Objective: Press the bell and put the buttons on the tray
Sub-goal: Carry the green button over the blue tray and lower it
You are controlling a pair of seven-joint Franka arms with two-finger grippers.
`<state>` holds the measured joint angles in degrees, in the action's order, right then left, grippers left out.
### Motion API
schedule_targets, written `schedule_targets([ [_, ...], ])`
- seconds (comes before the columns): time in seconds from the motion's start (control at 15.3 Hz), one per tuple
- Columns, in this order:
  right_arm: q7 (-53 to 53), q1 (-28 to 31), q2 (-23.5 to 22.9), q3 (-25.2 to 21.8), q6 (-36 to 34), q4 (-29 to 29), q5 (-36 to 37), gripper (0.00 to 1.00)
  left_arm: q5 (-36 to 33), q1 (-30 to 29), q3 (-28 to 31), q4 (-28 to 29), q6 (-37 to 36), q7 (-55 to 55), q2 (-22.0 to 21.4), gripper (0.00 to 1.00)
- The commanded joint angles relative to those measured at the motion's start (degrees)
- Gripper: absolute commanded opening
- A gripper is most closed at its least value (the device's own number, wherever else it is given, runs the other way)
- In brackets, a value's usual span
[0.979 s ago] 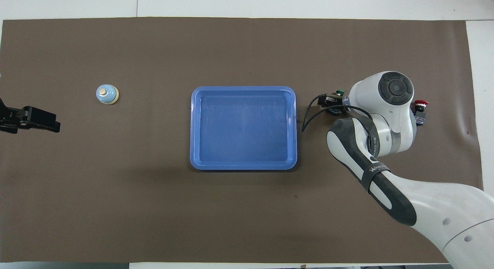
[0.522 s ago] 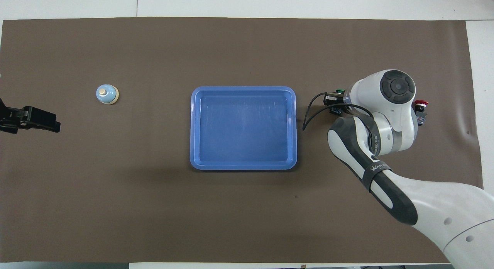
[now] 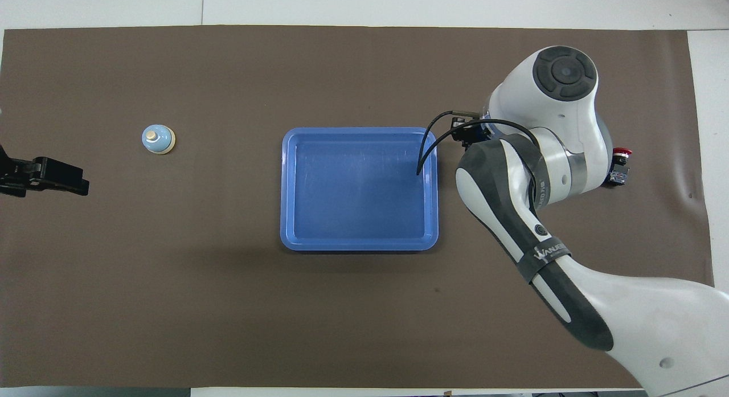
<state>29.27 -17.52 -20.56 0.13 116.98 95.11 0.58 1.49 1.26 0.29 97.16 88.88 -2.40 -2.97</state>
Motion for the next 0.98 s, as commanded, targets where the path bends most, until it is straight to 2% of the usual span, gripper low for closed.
schedule_targets([
  [0.0, 3.67, -5.66, -0.98, -0.13, -1.58, -2.30, -1.28, 0.00, 0.44, 0.24, 0.50, 0.40, -0.29, -0.94, -0.81, 1.00],
  [0.26, 6.94, -10.16, -0.89, -0.05, 0.96, 1.20, -2.16, 0.00, 0.44, 0.24, 0.50, 0.31, -0.29, -0.94, -0.81, 1.00],
  [0.59, 7.03, -11.92, -0.54, 0.04, 10.70, 10.52, -2.25, 0.00, 0.44, 0.24, 0.50, 0.40, -0.29, -0.94, -0.81, 1.00],
  [0.91, 6.94, -12.02, -0.54, 0.04, 14.58, 14.48, -2.16, 0.00, 0.44, 0.24, 0.50, 0.40, -0.29, -0.94, -0.81, 1.00],
])
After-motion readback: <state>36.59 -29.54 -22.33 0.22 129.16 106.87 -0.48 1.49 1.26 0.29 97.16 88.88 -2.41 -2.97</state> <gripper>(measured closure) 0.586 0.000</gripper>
